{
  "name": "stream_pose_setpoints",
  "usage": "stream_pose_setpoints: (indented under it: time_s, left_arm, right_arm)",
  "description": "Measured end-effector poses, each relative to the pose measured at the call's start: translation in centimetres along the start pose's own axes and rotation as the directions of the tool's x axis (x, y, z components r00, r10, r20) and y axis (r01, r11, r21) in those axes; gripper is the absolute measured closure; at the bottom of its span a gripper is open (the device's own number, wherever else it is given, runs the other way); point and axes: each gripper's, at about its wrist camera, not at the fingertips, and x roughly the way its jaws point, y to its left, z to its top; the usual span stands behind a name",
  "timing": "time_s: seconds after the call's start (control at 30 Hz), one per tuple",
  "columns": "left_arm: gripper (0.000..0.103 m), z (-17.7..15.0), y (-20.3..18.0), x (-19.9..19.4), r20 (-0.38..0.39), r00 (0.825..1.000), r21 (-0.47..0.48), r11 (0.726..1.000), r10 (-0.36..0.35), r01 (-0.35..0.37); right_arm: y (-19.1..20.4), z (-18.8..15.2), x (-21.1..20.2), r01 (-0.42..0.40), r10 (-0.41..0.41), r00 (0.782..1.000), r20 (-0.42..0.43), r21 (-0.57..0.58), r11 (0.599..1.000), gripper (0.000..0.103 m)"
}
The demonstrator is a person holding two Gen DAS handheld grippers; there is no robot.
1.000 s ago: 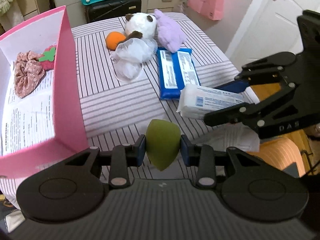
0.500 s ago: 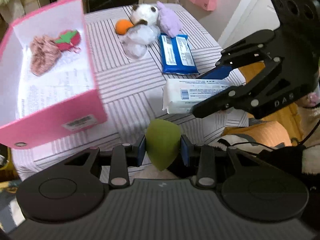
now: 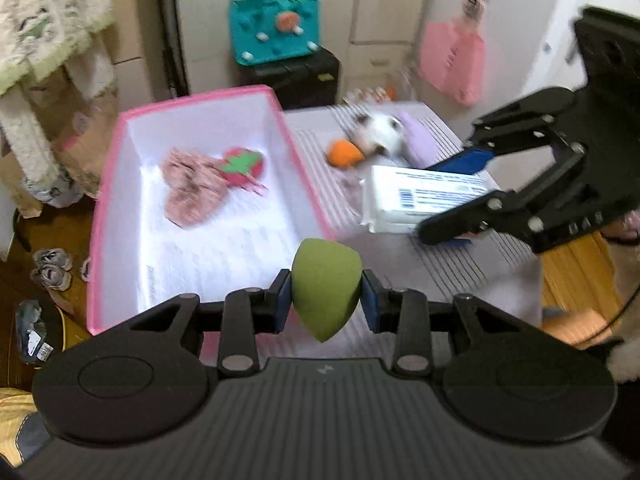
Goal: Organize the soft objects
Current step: 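Carry the green sponge and white tissue pack over the pink box with both grippers, then open both grippers to drop the sponge and tissue pack into the box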
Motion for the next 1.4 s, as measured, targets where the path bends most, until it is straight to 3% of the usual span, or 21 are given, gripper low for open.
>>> stream_pose_setpoints:
  time_s: [0.2,0.4,0.6,0.87,0.97,1.13,1.3,1.4]
  left_arm:
    - [0.068,3.4,4.2,4.3,0.004,0.997,-0.013,0.997,0.079,-0.079]
    - [0.067,6.8,9.2,10.2,-0.073,0.987,-0.068,0.987,0.144,-0.149]
    - [0.067,8.8,11.6,12.9,-0.1,0.969,-0.052,0.971,0.227,-0.233]
    - [0.066,10.3,13.0,16.0,-0.154,0.964,-0.068,0.971,0.215,-0.228]
    - [0.066,10.8,13.1,17.0,-0.159,0.96,-0.057,0.969,0.229,-0.24]
    - [0.066,11.1,12.9,17.7,-0.157,0.952,-0.028,0.963,0.262,-0.27]
    - [0.065,11.3,12.4,17.9,-0.131,0.938,0.01,0.946,0.322,-0.324]
    - [0.051,11.4,12.2,17.8,-0.105,0.925,0.036,0.931,0.366,-0.364]
  right_arm:
    - [-0.9,4.2,3.2,0.04,-0.038,0.999,0.015,-0.14,0.989,0.057]
    - [-2.6,8.1,9.0,0.044,-0.064,0.996,-0.069,-0.269,0.962,0.057]
    - [-4.8,9.5,12.9,0.055,-0.112,0.981,-0.157,-0.332,0.942,0.057]
    - [-4.9,9.8,16.1,-0.017,-0.106,0.959,-0.262,-0.429,0.903,0.061]
    - [-4.4,10.3,17.3,-0.057,-0.079,0.955,-0.285,-0.44,0.896,0.067]
    - [-4.8,10.0,19.5,-0.054,-0.093,0.945,-0.314,-0.428,0.902,0.071]
    - [-5.8,9.7,18.4,-0.027,-0.084,0.957,-0.278,-0.375,0.926,0.07]
    - [-6.2,9.8,16.8,0.002,-0.088,0.967,-0.238,-0.342,0.94,0.07]
